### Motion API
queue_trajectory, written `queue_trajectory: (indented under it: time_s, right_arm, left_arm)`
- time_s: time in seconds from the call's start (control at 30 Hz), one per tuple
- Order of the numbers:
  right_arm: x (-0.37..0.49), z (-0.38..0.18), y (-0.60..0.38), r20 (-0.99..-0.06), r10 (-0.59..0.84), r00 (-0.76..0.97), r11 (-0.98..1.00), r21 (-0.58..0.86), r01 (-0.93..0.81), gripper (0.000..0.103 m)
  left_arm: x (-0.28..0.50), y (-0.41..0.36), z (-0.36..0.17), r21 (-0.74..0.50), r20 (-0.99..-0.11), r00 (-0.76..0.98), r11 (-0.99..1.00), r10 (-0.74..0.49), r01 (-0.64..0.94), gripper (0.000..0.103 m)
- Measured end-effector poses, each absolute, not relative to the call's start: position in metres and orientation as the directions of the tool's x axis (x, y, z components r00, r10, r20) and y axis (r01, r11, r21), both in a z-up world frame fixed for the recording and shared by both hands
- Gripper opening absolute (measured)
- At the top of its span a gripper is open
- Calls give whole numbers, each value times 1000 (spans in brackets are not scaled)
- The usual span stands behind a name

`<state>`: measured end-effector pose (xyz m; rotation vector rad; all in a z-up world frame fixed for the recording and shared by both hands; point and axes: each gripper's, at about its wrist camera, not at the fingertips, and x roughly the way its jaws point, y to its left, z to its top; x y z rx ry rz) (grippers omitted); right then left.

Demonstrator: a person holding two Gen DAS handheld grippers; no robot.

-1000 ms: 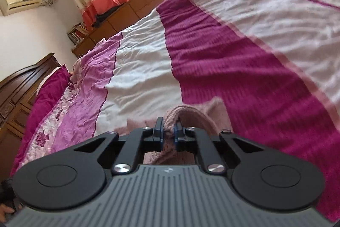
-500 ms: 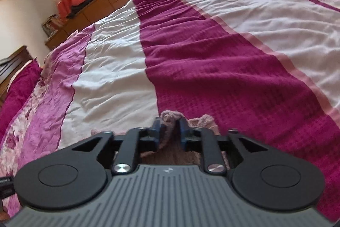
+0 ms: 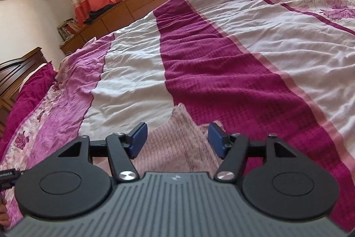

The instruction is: Fold small clothes

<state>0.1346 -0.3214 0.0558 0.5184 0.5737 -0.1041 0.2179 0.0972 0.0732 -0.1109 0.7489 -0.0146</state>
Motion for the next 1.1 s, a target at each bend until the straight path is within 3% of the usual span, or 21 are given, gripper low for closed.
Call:
queue_trajectory:
  time_s: [0.33, 0.47, 0.67, 0.77, 1.1]
  right_arm:
    - [73, 58, -308, -545, 69, 836, 881, 426, 205, 70]
    - [49, 57, -307, -557, 89, 826, 867, 451, 211, 71]
    - [12, 56, -311, -539, 123, 833, 819, 529, 222, 71]
    - [-1, 53, -316, -542, 103, 834, 803, 540, 252, 80]
    - [-23, 31, -331, -582, 87, 808, 751, 572, 331, 82]
  left_arm:
    - [182, 102, 61, -63, -753, 657, 997, -25, -34, 45]
    - [161, 100, 58, -70, -769, 638, 997, -31, -36, 61]
    - [131, 90, 61, -54, -773, 633, 999, -39, -5, 69]
    - [116, 86, 62, -50, -773, 633, 999, -42, 5, 69]
    - [81, 71, 52, -62, -794, 606, 998, -43, -10, 69]
